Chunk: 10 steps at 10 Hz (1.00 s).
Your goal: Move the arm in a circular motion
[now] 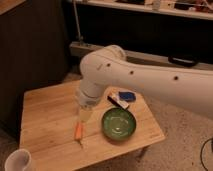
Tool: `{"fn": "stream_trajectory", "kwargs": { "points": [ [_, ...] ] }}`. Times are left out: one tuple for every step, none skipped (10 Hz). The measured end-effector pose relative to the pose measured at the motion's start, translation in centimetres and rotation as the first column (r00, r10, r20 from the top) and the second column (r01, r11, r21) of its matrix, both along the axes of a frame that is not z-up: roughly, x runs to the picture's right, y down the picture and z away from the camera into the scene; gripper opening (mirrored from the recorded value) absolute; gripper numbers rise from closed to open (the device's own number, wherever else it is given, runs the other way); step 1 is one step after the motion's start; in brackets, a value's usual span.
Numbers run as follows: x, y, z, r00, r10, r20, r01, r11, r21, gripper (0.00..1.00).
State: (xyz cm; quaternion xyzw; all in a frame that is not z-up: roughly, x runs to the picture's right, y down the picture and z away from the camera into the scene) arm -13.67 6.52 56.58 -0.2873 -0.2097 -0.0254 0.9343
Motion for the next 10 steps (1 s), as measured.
{"fn": "stream_trajectory", "kwargs": {
  "points": [
    [-2.3,-0.5,0.1,0.999,-0.031,0.032,0.031,0.9995,0.006,0.65],
    [-5.7,-1.7,0.3,0.995,-0.070,0.068,0.069,0.9974,0.021,0.65],
    [-7.4,-2.7,0.7,0.993,-0.087,0.080,0.085,0.9959,0.033,0.65],
    [-9.1,-3.9,1.1,0.991,-0.096,0.092,0.093,0.9949,0.039,0.65],
    [-10.9,-5.6,1.9,0.990,-0.103,0.099,0.099,0.9940,0.047,0.65],
    [-12.5,-7.8,2.8,0.989,-0.099,0.106,0.094,0.9941,0.054,0.65],
    [-13.2,-9.4,3.6,0.991,-0.089,0.104,0.084,0.9947,0.059,0.65],
    [-13.6,-11.9,4.9,0.993,-0.066,0.101,0.060,0.9963,0.062,0.65],
    [-13.5,-13.9,6.0,0.995,-0.044,0.095,0.038,0.9974,0.062,0.65],
    [-12.9,-15.8,7.2,0.996,-0.013,0.087,0.008,0.9982,0.059,0.65]
  ]
}}
